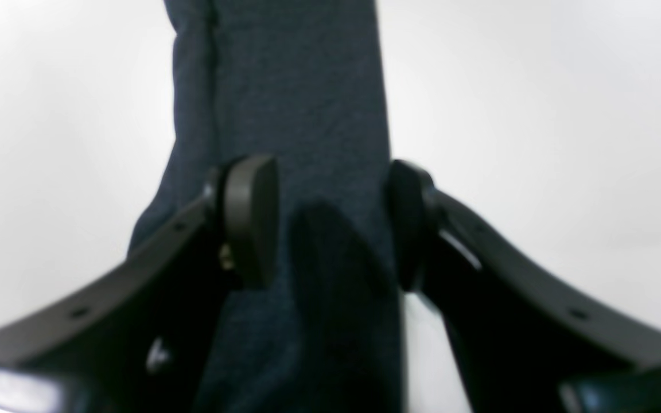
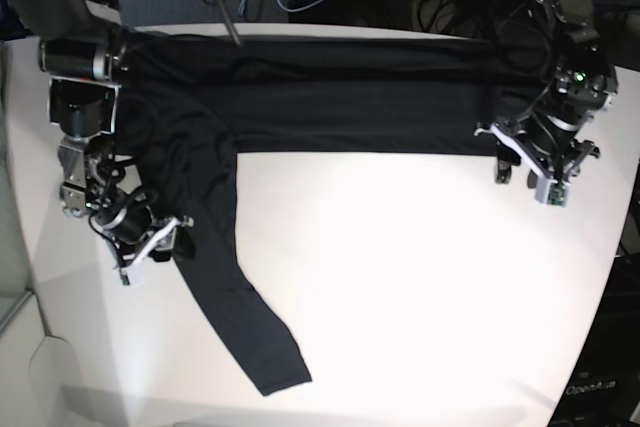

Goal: Fold the T-shirt properly
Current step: 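Move the right gripper to the hanging sleeve and grasp it, then lift the sleeve with the right gripper and lay it across the strip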

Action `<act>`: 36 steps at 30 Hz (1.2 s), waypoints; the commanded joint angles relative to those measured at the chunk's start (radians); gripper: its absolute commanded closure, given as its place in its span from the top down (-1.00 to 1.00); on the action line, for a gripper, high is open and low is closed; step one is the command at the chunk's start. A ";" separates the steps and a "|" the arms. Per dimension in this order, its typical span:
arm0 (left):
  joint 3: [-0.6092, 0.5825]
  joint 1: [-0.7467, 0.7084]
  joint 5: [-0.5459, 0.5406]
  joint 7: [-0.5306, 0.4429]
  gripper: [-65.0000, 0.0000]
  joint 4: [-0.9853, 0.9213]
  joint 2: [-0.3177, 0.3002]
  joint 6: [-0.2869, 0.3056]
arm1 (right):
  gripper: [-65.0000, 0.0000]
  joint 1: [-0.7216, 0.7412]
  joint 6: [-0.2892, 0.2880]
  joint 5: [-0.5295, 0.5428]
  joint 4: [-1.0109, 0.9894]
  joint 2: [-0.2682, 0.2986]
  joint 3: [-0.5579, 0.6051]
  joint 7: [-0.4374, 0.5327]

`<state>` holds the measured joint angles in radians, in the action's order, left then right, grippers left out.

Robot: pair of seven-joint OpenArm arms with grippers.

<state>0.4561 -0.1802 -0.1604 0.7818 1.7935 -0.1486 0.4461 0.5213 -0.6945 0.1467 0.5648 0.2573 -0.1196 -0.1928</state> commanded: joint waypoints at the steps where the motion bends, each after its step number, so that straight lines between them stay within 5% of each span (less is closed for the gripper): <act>1: 0.003 0.006 -0.006 -0.026 -0.10 0.019 -0.009 0.000 | -0.03 0.017 -0.004 0.000 0.011 0.009 -0.002 -0.004; 8: 0.005 0.001 -0.005 -0.026 -0.10 0.019 -0.009 0.000 | -0.12 -0.014 -0.004 0.000 0.011 -0.019 0.001 -0.004; 17: 0.008 -0.009 -0.005 -0.026 -0.10 0.019 -0.009 0.000 | -0.98 -0.028 -0.004 0.000 0.013 -0.045 0.110 -0.004; 29: 0.007 -0.012 -0.003 -0.026 -0.10 0.018 -0.009 0.000 | -1.00 0.010 -0.004 0.001 0.039 -0.037 0.119 -0.017; 36: 0.005 -0.012 -0.008 -0.026 -0.10 0.019 -0.009 0.000 | -1.00 -0.072 -0.004 0.001 0.315 -0.023 0.111 -0.138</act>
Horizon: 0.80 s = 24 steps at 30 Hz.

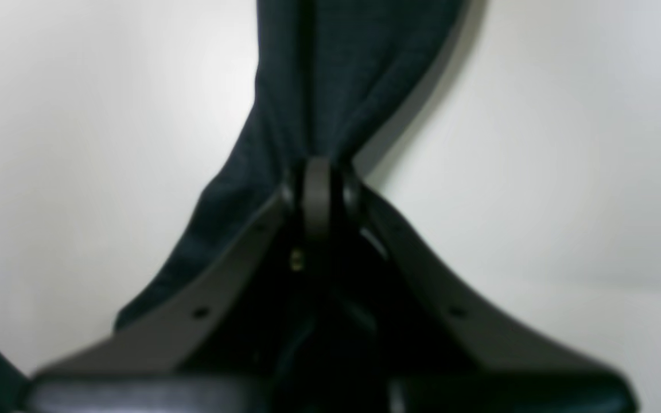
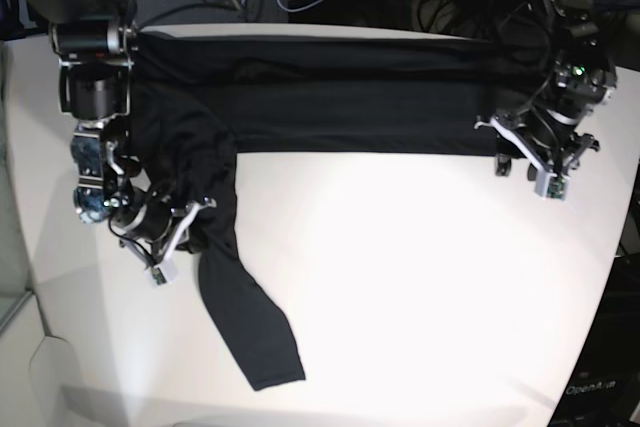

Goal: Fold the T-shirt properly
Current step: 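Lift the sleeve with the right gripper and lay it across the strip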

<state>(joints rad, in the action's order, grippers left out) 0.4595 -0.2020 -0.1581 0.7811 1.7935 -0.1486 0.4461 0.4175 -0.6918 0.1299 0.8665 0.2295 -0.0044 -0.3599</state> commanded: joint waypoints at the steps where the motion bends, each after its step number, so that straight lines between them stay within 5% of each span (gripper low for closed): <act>1: 0.002 0.009 -0.010 -0.025 -0.10 0.019 -0.009 0.000 | -1.00 0.008 -0.006 0.018 0.072 0.003 -0.004 0.008; 9: 0.006 0.009 -0.011 -0.025 -0.10 0.019 -0.010 0.001 | -1.00 -0.150 -0.006 0.023 0.517 -0.045 -0.007 -0.210; 24: 0.006 0.008 -0.005 -0.025 -0.10 0.058 -0.019 0.001 | -1.00 -0.434 -0.006 0.018 0.966 -0.269 0.001 -0.422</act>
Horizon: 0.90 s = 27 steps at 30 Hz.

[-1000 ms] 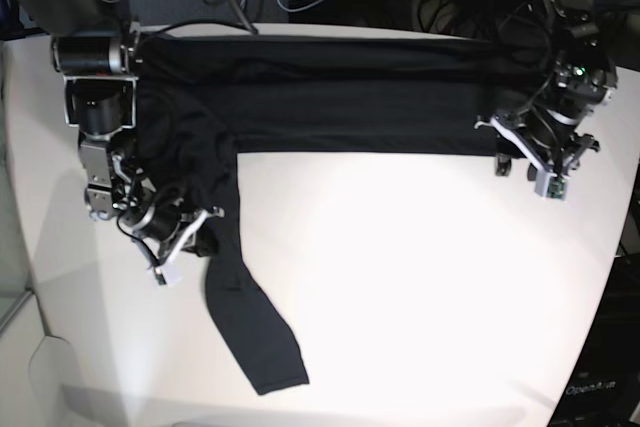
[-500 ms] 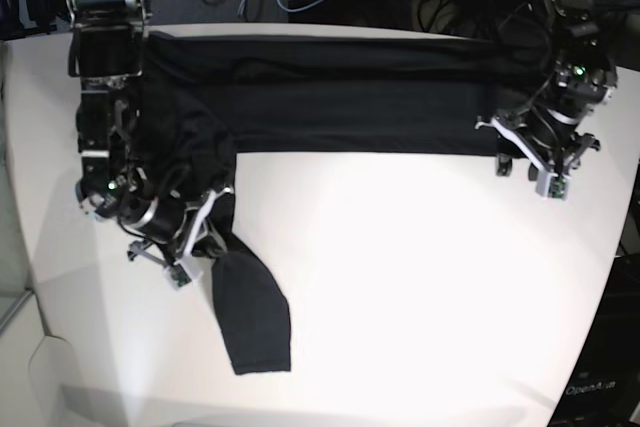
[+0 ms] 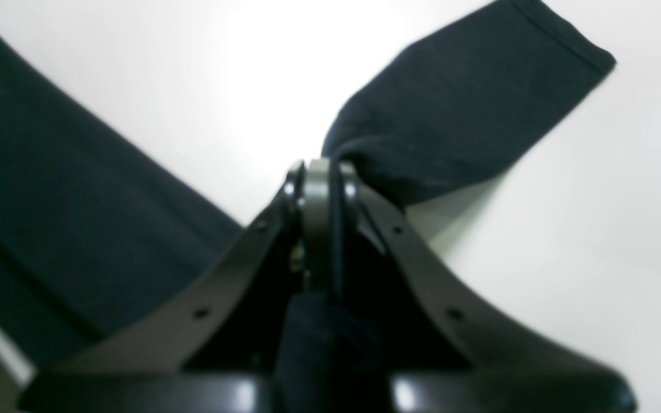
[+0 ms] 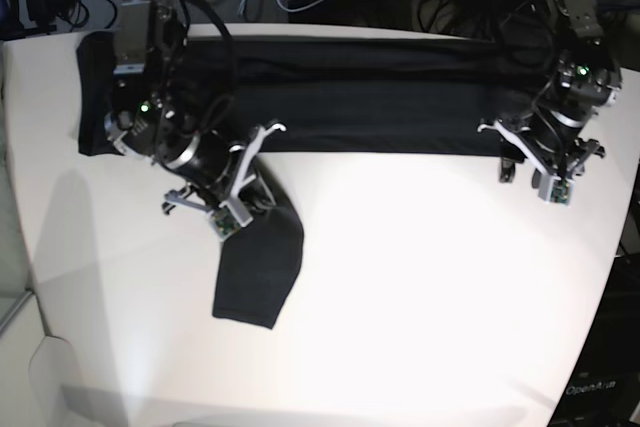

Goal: Fold the T-shirt properly
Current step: 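Lift the sleeve with the right gripper and lay it across the strip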

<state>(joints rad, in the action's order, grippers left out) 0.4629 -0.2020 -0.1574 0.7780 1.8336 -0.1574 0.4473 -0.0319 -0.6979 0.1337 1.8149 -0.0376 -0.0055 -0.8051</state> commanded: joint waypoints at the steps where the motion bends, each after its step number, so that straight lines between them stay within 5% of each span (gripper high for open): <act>1: 0.000 0.008 -0.006 -0.022 -0.10 0.018 -0.011 0.000 | -1.00 -0.001 0.000 0.014 0.035 -0.023 0.002 0.017; 9: -0.002 0.009 -0.012 -0.022 -0.10 0.018 -0.011 0.000 | -1.00 -0.098 0.000 0.014 0.056 -0.120 0.005 0.022; 27: -0.003 0.017 -0.014 -0.024 -0.10 0.021 -0.011 0.002 | -1.00 -0.201 0.000 0.116 -0.025 -0.120 0.232 0.111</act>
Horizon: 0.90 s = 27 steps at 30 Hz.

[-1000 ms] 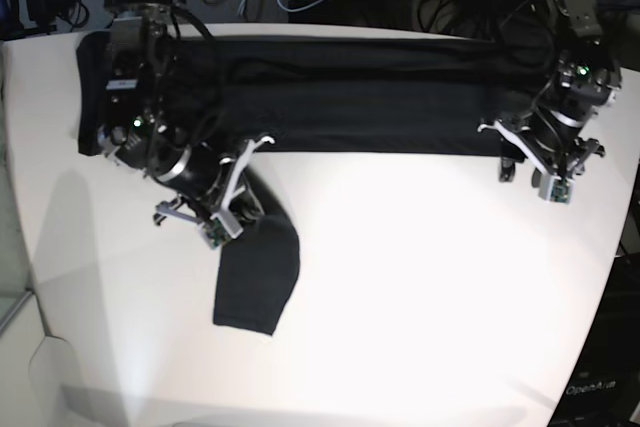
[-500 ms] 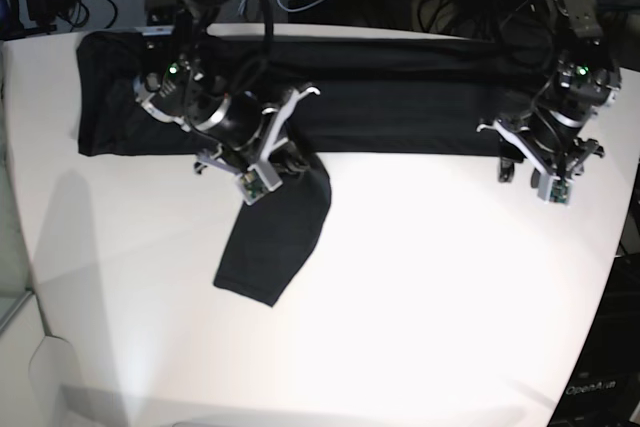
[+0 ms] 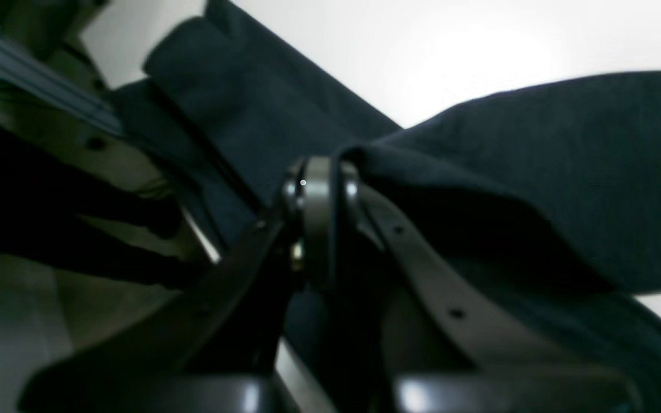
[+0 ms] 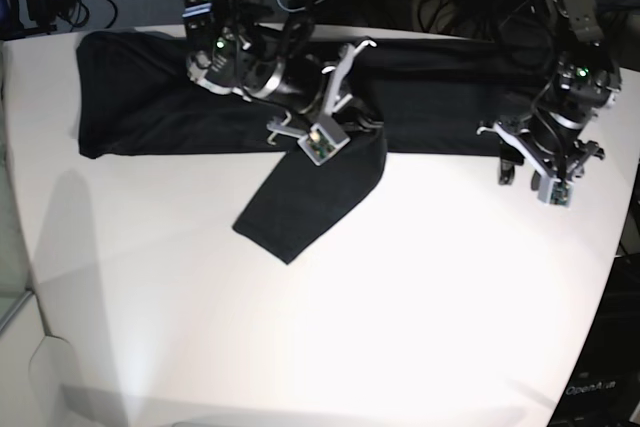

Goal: Fold the T-shirt properly
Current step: 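Lift the sleeve with the right gripper and lay it across the strip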

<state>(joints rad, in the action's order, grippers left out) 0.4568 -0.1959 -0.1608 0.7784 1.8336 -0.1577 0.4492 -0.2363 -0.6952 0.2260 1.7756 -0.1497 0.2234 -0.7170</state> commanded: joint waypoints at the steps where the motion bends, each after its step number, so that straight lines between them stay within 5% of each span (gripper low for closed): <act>1: 0.003 0.011 -0.010 -0.024 -0.10 0.021 -0.010 0.000 | -1.00 0.004 -0.003 0.022 0.010 -0.007 0.003 0.023; 27: 0.003 0.013 -0.010 -0.024 -0.10 0.021 -0.010 0.000 | -0.89 0.002 -0.003 0.020 -0.006 -0.007 -0.005 0.012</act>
<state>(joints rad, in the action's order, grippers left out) 0.4568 -0.1955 -0.1608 0.7784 1.8336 -0.1577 0.4492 -0.2371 -0.6949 0.2245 1.7546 -0.1493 0.2169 -0.7250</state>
